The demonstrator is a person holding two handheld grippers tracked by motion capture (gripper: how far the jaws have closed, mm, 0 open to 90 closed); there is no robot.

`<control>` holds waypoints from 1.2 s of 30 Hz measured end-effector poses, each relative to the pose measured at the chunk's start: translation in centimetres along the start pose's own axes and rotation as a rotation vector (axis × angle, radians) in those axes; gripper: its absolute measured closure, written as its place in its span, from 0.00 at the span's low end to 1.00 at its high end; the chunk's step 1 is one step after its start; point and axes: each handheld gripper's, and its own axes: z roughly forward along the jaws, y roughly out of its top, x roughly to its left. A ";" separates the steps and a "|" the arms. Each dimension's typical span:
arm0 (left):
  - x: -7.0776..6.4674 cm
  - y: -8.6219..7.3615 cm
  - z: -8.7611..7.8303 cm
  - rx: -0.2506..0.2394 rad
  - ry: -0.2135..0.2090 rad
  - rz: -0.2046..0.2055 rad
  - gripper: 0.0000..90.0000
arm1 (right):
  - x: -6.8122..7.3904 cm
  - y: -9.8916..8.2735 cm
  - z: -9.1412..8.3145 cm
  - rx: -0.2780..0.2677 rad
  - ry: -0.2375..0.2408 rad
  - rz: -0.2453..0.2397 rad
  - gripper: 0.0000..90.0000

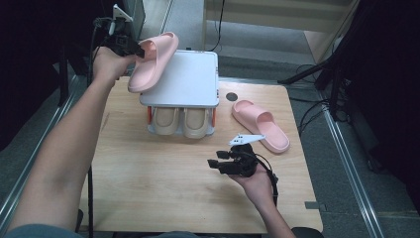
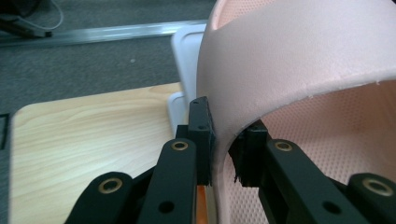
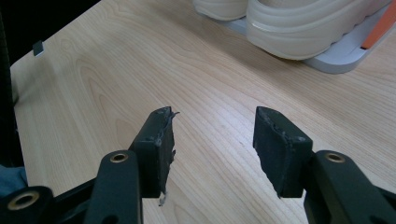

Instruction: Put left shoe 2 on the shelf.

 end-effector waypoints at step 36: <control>-3.4 -0.5 2.8 0.080 -0.014 0.059 0.69 | -0.3 -0.2 -0.2 0.003 -0.004 0.016 0.54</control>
